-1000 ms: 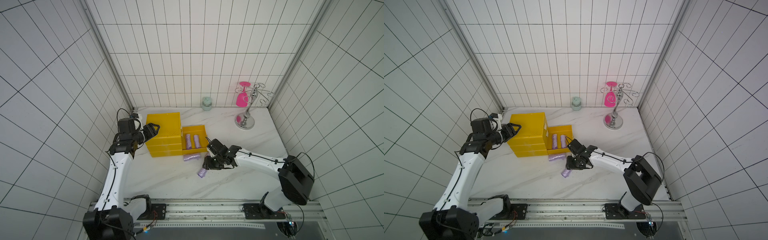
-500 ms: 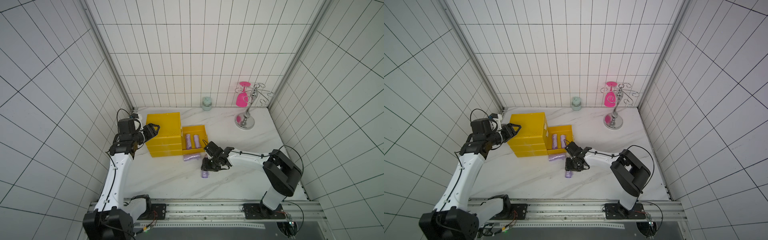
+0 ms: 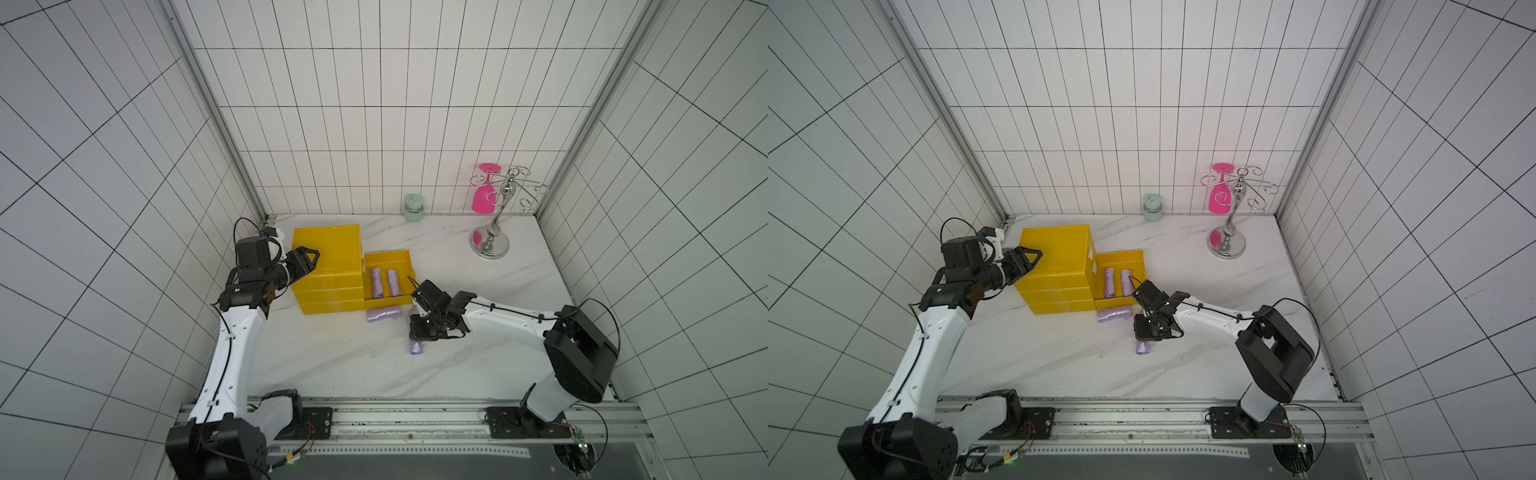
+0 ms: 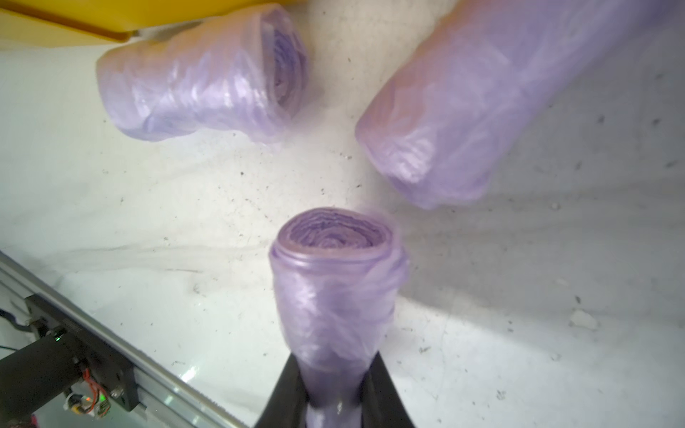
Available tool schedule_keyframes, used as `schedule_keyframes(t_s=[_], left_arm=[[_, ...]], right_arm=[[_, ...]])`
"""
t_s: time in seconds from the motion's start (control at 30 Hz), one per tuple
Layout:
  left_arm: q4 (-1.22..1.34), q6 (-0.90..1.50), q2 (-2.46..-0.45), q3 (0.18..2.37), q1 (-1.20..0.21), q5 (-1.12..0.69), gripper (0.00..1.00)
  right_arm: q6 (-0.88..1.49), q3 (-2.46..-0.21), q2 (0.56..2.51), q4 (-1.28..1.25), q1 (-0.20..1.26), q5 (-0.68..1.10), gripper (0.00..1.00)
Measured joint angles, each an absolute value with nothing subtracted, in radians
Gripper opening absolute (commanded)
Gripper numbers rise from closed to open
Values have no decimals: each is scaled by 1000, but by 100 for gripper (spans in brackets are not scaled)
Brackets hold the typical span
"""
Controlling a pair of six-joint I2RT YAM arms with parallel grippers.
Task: Sort the rolls of trash bags by color and place them into the drawer
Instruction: Pick up the roll of trash bags from the center of the board.
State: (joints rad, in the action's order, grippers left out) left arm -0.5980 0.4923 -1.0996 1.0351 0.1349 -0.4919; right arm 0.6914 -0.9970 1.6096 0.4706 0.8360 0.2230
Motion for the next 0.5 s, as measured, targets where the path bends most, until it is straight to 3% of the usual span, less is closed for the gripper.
schedule_keyframes(t_s=[0.3, 0.5], left_arm=[[-598, 493, -1100, 1035, 135, -493, 65], [-598, 493, -1100, 1035, 135, -495, 65]], right_arm=[[535, -1309, 1600, 664, 765, 215, 16], [455, -1561, 1756, 768, 694, 195, 17]])
